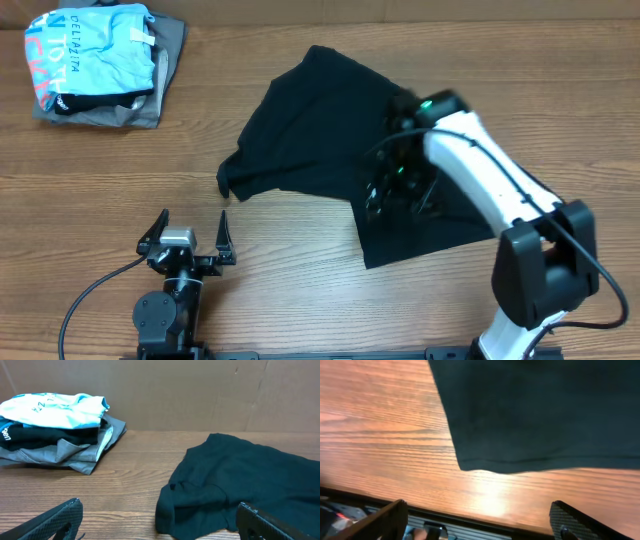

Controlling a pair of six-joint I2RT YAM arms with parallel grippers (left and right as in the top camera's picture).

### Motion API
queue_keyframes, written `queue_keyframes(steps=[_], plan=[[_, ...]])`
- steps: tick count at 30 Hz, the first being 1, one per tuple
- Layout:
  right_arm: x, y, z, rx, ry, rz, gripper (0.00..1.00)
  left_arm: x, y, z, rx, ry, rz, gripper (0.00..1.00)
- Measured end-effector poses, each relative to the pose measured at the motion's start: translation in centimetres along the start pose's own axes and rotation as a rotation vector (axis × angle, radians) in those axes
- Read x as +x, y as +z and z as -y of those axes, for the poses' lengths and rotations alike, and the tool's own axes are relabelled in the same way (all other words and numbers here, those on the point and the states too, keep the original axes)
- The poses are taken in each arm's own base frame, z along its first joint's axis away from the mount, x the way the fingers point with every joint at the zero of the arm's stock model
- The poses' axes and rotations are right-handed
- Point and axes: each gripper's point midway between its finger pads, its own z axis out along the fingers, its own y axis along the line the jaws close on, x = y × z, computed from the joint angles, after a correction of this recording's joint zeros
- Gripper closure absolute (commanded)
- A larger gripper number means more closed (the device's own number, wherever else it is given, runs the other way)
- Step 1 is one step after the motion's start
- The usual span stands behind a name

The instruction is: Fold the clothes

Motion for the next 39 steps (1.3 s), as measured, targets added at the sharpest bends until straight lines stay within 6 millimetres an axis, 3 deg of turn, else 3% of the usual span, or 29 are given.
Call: queue_keyframes(steps=[2,11,13,17,23,29,36,39], plan=[[0.6,1.7,-0.6,0.011,-0.015,-0.017,0.22,0.0,0.0,0.0,0.0,0.0,0.0,0.0],[1.7,7.1,-1.2,-0.068,-0.003,-0.058,0.3,0.0,0.0,0.0,0.0,0.0,0.0,0.0],[1.8,7.8,-1.3,-0.091,0.002,-0.062,0.29,0.0,0.0,0.0,0.0,0.0,0.0,0.0],[2.1,9.1,-1.6,-0.116,0.003,-0.067,0.19,0.0,0.0,0.0,0.0,0.0,0.0,0.0],[2.8,10.2,-2.3,-0.115,0.011,-0.057,0.21,0.0,0.0,0.0,0.0,0.0,0.0,0.0],[2.4,10.4,-2.0,-0.079,0.07,-0.024,0.46,0.0,0.0,0.0,0.0,0.0,0.0,0.0],[2.2,10.6,-1.5,-0.033,0.148,-0.002,0.5,0.0,0.0,0.0,0.0,0.0,0.0,0.0],[2.1,10.6,-1.1,-0.011,0.164,0.008,0.76,0.0,0.0,0.0,0.0,0.0,0.0,0.0]])
